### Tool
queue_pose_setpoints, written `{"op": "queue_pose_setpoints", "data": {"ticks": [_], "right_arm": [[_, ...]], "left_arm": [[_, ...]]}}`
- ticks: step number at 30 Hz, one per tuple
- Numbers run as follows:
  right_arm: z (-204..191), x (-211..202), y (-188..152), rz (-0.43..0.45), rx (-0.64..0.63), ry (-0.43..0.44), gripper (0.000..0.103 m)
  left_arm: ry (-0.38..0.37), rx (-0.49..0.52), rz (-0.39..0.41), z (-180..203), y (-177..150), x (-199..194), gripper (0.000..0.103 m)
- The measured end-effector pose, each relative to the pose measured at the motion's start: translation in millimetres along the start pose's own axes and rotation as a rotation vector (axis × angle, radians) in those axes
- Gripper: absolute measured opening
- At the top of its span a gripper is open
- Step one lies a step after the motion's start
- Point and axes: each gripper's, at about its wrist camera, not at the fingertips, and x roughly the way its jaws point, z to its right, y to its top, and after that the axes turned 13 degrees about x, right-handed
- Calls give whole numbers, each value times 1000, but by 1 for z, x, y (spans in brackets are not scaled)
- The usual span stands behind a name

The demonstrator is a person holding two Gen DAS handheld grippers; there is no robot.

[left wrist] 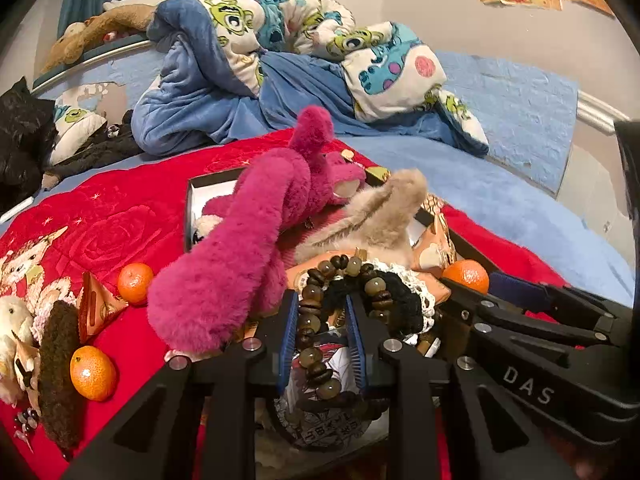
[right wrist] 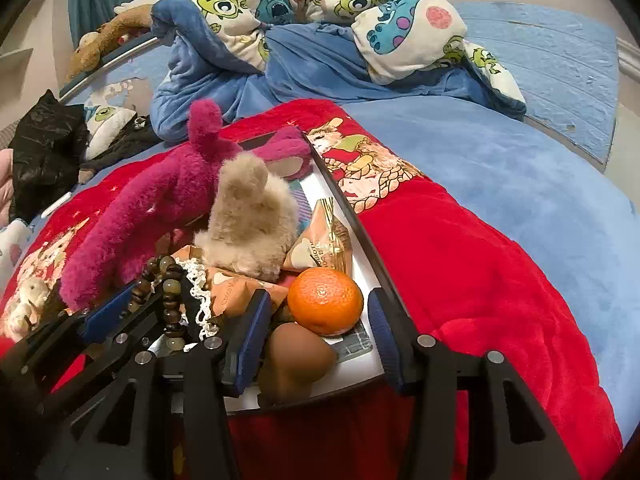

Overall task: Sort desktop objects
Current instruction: 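Lower the bracelet and the tangerine into the black box with both tools, then open both tools to release the bracelet and tangerine into the box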

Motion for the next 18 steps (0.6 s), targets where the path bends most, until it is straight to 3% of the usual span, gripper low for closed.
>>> {"op": "queue_pose_setpoints", "data": {"ticks": [6, 7, 9, 11, 12, 13, 14, 15, 18], "right_arm": [[5, -10, 1, -3, 33, 83, 65], [5, -12, 1, 5, 35, 74, 72], [8, -17, 2, 9, 51, 104, 76], [15, -20, 4, 6, 95, 152, 81], [19, -22, 5, 5, 123, 183, 82], [24, -23, 6, 2, 149, 224, 89], [27, -25, 6, 1, 170, 269, 101], [28, -28, 7, 5, 187, 300, 103], [23, -30, 6, 33, 150, 217, 103]], "left_arm": [[34, -62, 41, -9, -1, -12, 34], [35, -75, 49, -12, -1, -13, 42], [45, -118, 78, -20, -3, -20, 58], [56, -186, 89, -32, -4, -23, 96], [54, -243, 86, -41, -6, -23, 103], [34, -271, 90, -47, -8, -23, 103], [7, -292, 91, -51, -8, -22, 103], [-8, -298, 81, -52, -8, -20, 103], [15, -238, 76, -43, -5, -22, 103]]}}
